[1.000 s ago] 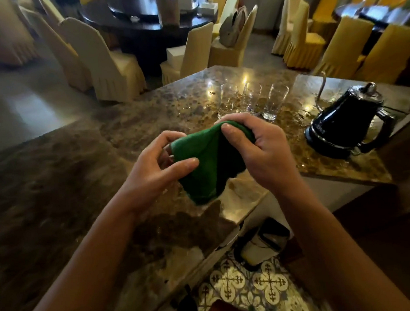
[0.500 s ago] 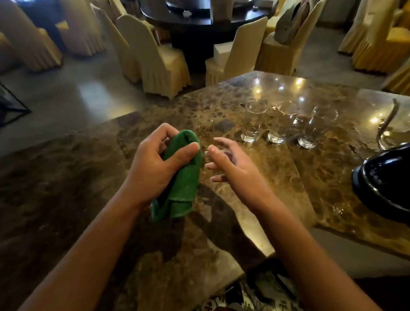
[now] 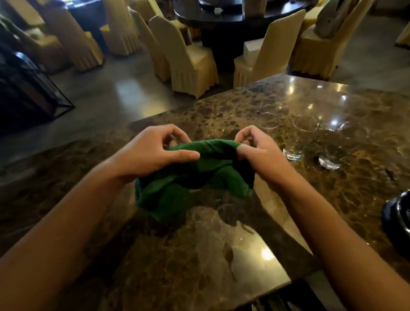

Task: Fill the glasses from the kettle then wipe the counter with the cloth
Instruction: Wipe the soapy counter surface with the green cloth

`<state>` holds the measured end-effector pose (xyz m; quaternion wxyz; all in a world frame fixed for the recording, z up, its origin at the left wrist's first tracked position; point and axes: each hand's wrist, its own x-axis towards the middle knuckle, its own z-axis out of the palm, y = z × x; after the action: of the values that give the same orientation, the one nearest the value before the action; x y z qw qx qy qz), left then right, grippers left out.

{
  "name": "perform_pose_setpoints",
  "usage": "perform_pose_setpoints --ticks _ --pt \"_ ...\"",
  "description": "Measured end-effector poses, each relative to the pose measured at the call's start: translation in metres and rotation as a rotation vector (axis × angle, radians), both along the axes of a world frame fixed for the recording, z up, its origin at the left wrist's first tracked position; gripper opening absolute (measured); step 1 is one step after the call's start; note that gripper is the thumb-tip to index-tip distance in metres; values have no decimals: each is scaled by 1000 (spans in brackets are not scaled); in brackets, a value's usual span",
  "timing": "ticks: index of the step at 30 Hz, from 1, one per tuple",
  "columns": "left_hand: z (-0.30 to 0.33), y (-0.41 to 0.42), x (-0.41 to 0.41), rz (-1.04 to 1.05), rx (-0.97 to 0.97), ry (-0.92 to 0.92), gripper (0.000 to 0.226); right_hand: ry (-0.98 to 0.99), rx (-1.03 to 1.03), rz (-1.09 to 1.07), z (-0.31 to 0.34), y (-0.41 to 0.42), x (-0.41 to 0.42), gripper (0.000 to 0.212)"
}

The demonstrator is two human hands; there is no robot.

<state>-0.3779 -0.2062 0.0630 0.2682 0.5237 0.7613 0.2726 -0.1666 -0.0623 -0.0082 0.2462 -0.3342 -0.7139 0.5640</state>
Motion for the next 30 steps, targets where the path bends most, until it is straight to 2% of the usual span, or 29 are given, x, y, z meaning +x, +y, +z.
perform_pose_setpoints --ticks 3,8,11,14,18,22,24,27,30 --pt "6 6 -17 -139 -202 11 40 5 25 38 7 22 -4 12" --pt "-17 9 -47 -204 -372 -78 28 7 -64 11 -9 41 -15 14" --pt "-50 12 -64 -139 -383 -100 32 -67 -121 -7 -31 45 -21 18" --pt "-63 22 -78 -129 -356 -80 34 -122 -80 8 -40 49 -29 15" --pt "-48 42 -103 -139 -244 98 22 -145 219 -15 -21 62 -45 13" --pt "-62 53 -114 -54 39 506 22 -213 584 -105 -15 68 -74 16" --pt "-83 49 -112 -89 67 658 26 -290 712 -123 -25 69 -79 16" --pt "-119 32 -105 -85 6 727 29 -360 754 -118 -53 58 -74 15" --pt "-150 6 -94 -81 -39 672 32 -452 728 -98 -88 36 -62 18"
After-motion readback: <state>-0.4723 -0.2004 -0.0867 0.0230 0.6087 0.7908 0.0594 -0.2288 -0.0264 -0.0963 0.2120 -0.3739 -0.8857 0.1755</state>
